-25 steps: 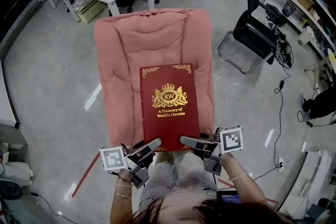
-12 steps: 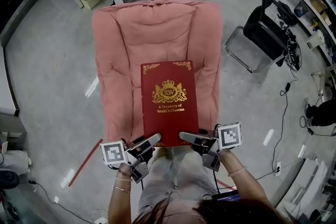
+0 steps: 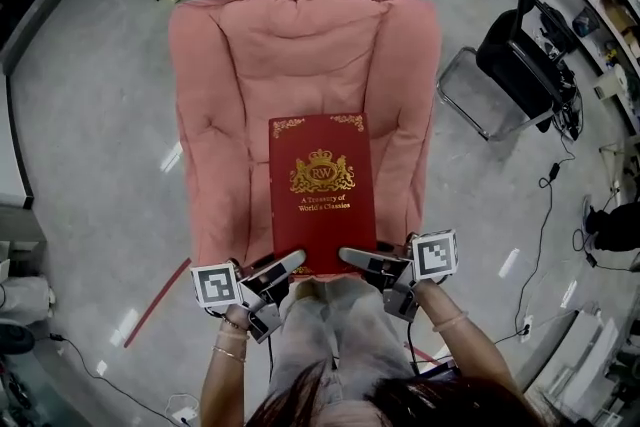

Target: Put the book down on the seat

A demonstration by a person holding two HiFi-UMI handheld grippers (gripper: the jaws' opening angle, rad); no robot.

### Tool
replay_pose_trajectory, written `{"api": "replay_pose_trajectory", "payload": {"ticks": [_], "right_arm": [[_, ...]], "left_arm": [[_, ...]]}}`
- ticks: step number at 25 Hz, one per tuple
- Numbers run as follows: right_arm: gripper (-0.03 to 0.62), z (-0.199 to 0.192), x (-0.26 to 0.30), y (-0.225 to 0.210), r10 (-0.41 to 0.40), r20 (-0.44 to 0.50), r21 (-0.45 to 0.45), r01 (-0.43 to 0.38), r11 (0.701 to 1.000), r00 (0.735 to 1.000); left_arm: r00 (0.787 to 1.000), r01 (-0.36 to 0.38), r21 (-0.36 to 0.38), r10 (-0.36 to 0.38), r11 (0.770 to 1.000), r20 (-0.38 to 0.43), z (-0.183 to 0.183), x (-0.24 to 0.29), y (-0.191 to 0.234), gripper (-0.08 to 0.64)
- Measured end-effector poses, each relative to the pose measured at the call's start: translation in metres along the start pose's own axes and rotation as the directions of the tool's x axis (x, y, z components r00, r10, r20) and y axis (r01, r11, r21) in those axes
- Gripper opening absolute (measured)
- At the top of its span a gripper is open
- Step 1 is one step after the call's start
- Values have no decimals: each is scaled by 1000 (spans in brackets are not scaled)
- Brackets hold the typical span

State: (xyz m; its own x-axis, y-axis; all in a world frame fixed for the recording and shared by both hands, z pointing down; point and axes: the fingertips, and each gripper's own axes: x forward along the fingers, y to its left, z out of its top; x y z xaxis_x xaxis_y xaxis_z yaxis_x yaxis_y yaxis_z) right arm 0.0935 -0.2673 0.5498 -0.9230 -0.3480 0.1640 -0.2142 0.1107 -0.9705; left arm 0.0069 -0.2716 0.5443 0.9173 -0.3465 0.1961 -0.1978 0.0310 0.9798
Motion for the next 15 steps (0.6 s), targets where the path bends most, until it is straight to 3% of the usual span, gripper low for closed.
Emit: {"api": "replay_pose_trajectory", "payload": {"ticks": [4, 10, 15], "right_arm": [[265, -2, 4, -37, 25, -21, 10, -25, 1000, 999], [265, 9, 19, -28, -36, -22, 39, 37, 999, 999], [265, 9, 26, -48, -18, -21, 78, 20, 997, 1000]], "left_arm": [[1000, 1, -10, -1, 1000, 11, 8, 5, 20, 262], [1000, 5, -30, -4, 1000, 25, 10, 13, 48, 262], [1000, -2, -43, 4, 999, 31, 15, 18, 67, 262]]}}
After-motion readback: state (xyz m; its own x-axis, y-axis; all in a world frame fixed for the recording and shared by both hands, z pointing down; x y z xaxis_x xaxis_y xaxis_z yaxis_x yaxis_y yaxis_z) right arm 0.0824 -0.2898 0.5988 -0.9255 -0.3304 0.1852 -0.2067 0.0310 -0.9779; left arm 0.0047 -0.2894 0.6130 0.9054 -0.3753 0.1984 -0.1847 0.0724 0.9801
